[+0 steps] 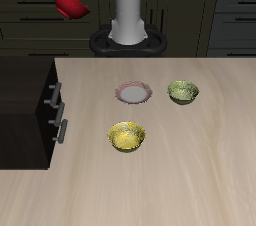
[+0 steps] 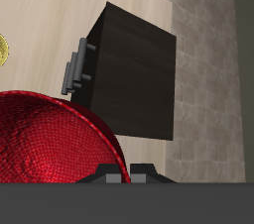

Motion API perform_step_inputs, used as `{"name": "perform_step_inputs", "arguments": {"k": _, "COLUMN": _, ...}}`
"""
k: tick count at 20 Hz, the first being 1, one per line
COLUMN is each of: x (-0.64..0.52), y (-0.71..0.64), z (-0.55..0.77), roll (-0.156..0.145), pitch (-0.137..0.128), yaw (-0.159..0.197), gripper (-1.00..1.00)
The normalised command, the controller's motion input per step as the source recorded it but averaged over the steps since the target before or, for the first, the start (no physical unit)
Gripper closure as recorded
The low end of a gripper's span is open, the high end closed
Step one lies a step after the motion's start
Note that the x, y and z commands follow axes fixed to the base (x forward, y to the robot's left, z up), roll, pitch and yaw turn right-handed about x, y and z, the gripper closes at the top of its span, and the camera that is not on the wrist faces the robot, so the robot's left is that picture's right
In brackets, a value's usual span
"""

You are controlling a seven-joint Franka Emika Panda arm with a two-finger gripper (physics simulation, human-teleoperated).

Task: Place the red bowl on top of the wooden cabinet

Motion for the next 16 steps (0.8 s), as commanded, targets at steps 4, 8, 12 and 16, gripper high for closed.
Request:
{"name": "perform_step_inputs", "arguments": {"k": 4, "x": 0.10, "y": 0.16, "z": 0.16, "roll": 0.051, "pitch": -0.083, "yaw": 0.022, "gripper": 1.00}}
{"name": "perform_step_inputs", "arguments": {"k": 8, "x": 0.21, "y": 0.12, "z": 0.16, "roll": -0.007, "pitch": 0.004, "yaw": 0.008, "gripper": 1.00}}
{"name": "perform_step_inputs", "arguments": {"k": 12, "x": 0.29, "y": 0.34, "z": 0.18, "roll": 0.081, "pitch": -0.032, "yaw": 0.018, "gripper": 1.00}}
{"name": "perform_step_inputs", "arguments": {"k": 16, "x": 0.05, "y": 0.13, "z": 0.01, "roll": 0.019, "pitch": 0.000, "yaw": -0.015, "gripper": 1.00}}
